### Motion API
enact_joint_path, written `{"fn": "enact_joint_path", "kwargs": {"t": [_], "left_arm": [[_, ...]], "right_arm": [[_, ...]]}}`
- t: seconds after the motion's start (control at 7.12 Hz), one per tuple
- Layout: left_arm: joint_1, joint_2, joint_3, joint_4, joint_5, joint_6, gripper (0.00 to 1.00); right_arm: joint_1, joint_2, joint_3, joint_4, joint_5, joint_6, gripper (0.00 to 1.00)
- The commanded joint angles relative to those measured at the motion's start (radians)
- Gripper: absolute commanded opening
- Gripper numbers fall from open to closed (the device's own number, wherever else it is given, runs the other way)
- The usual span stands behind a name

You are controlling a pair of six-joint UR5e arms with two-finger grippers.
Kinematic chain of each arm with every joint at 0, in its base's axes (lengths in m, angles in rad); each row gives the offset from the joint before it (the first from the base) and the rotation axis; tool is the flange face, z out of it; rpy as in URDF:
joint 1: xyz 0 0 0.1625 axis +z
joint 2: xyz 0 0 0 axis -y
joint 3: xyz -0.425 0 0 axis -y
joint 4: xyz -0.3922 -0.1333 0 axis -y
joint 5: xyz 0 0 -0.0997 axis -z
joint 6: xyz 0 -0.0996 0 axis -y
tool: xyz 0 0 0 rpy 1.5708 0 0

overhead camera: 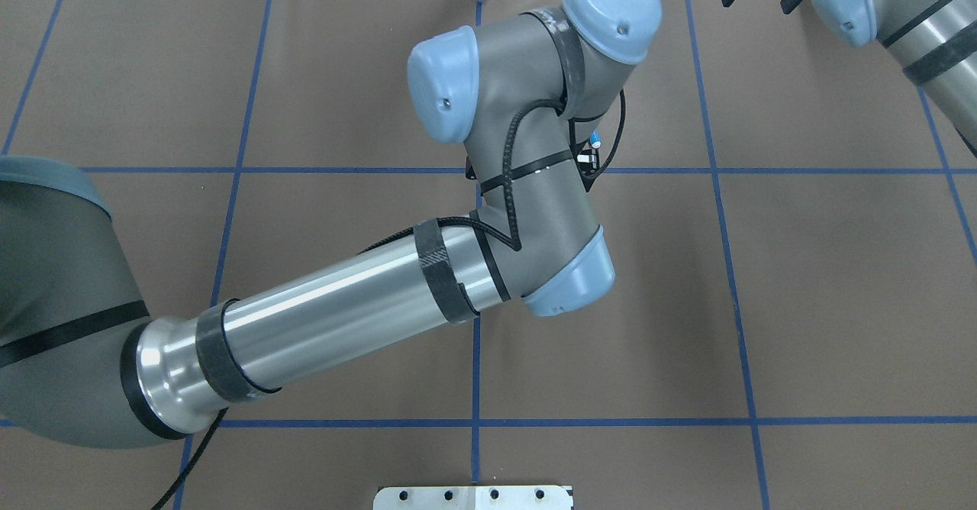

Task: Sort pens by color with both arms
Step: 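Lower the left gripper into the cup toward the green marker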

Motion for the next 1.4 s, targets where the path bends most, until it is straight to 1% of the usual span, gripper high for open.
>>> {"fn": "enact_joint_path", "kwargs": {"t": [0.0,0.14,0.28,0.98,1.12,1.26], "left_arm": [[0.043,-0.018,0.060,0.001,0.051,-0.024,0.99],[0.053,-0.056,0.130,0.007,0.072,-0.024,0.99],[0.057,-0.083,0.179,0.010,0.082,-0.021,0.98],[0.048,-0.093,0.227,0.041,0.073,0.025,0.96],[0.042,-0.094,0.227,0.041,0.030,0.053,0.93],[0.036,-0.093,0.228,0.041,0.014,0.062,0.89]], "right_arm": [[0.001,-0.001,0.003,0.001,-0.001,0.000,1.00],[0.001,0.001,0.003,0.001,-0.001,0.000,1.00],[0.001,0.001,0.003,0.001,-0.001,0.000,1.00],[0.000,-0.007,0.001,0.002,-0.002,0.000,1.00],[0.001,-0.008,0.001,0.002,-0.002,0.000,1.00],[0.001,-0.008,0.001,0.002,-0.002,0.000,1.00]]}}
